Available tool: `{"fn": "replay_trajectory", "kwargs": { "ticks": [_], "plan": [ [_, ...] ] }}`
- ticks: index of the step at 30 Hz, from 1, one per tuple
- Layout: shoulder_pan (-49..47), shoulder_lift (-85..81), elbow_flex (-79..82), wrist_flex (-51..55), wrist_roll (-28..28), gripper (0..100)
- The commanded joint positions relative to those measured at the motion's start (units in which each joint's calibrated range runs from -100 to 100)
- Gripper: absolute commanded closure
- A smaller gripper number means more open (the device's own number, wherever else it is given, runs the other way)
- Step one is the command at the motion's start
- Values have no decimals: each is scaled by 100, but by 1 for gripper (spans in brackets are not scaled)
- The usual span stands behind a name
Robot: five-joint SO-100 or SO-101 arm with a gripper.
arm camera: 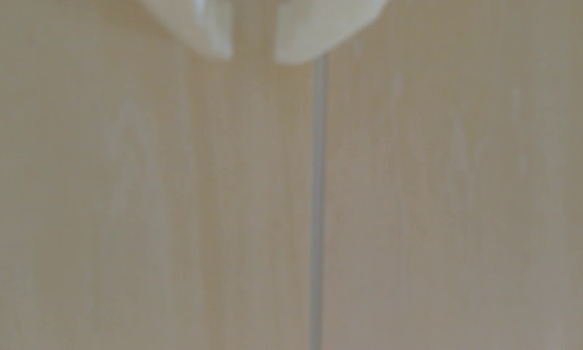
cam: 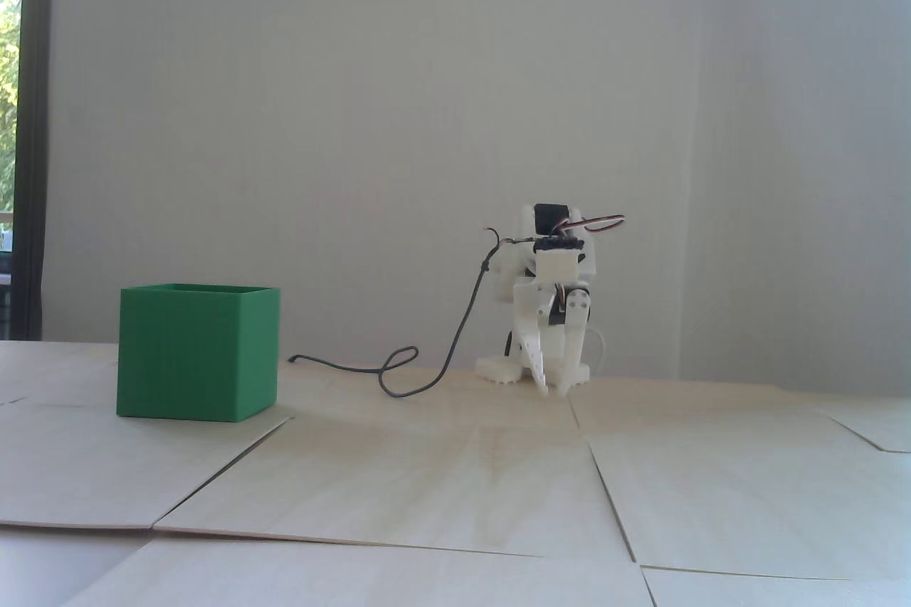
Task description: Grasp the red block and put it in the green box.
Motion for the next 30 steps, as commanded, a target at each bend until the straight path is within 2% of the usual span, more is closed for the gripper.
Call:
{"fn": "replay_trajectory", "kwargs": {
  "ticks": [1,30],
  "plan": [
    [-17,-82,100,219,-17,97],
    [-17,-82,100,219,-17,97]
  ]
}}
